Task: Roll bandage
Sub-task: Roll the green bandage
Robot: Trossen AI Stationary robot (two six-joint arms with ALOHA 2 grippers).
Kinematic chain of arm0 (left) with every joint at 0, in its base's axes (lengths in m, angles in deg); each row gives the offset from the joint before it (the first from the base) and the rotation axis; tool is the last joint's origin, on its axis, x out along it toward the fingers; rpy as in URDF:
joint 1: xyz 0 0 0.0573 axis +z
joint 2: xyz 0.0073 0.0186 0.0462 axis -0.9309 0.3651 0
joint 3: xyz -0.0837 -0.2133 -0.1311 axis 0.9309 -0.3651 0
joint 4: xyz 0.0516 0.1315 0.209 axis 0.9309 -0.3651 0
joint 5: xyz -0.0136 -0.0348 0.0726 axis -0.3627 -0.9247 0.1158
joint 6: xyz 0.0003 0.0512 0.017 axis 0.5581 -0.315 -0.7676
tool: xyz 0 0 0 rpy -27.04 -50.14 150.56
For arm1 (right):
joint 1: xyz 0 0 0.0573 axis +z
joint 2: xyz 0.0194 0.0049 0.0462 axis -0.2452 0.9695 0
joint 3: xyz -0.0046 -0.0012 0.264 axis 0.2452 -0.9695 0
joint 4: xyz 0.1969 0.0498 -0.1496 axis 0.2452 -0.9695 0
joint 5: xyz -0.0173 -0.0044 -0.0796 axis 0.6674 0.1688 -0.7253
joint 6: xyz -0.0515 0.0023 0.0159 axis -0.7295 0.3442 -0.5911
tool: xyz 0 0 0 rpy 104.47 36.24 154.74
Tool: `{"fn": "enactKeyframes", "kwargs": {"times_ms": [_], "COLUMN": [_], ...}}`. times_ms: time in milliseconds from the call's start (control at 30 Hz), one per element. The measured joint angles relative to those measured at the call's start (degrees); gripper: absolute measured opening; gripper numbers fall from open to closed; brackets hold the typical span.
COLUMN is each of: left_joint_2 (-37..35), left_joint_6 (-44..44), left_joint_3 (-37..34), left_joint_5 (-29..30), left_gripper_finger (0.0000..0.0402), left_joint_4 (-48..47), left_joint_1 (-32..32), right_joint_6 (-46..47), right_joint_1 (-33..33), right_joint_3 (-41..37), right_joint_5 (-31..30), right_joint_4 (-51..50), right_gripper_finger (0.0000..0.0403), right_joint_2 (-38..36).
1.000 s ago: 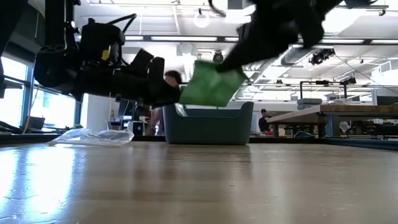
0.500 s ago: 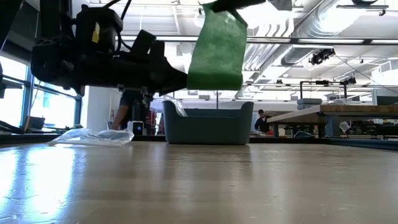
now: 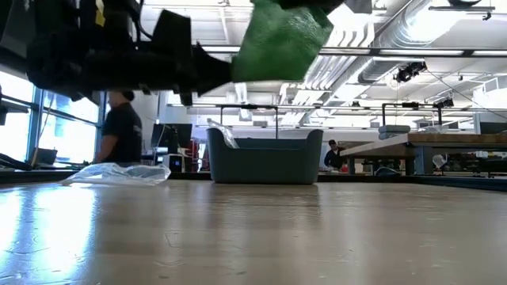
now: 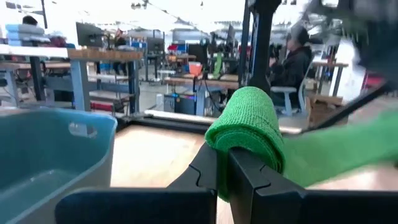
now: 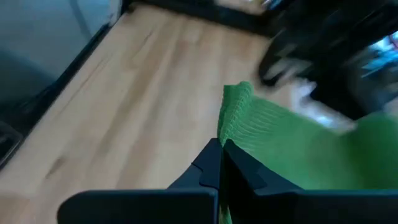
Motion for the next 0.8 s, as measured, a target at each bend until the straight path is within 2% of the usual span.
{"fn": "enactKeyframes", "kwargs": {"times_ms": [167,333,433,567,800], "left_joint_2": [-5.89,-11.05,-12.37,-12.12,-12.06], "left_joint_6": [0.06,-0.63,-1.37,-1.94,-1.94], "left_joint_3": [-2.15,-3.37,-3.09,-2.76,-2.65], "left_joint_5": [-1.88,0.13,0.14,0.17,0.20], "left_gripper_finger": [0.0005,0.0004,0.0004,0.0004,0.0004], "left_joint_4": [-1.60,-13.13,-18.21,-20.15,-21.11], "left_joint_1": [-0.07,-0.50,-1.45,-3.46,-6.52], "right_joint_6": [0.86,1.15,-0.44,-2.38,-1.81], "right_joint_1": [1.53,1.85,2.03,1.46,-2.55], "right_joint_3": [-0.04,-0.09,0.30,3.10,9.07], "right_joint_5": [1.65,3.49,-0.50,-8.28,-12.71], "right_joint_4": [-0.10,3.63,4.64,3.74,-6.71], "right_gripper_finger": [0.0000,0.0000,0.0000,0.0000,0.0000], "right_joint_2": [4.20,6.83,6.37,5.18,5.02]}}
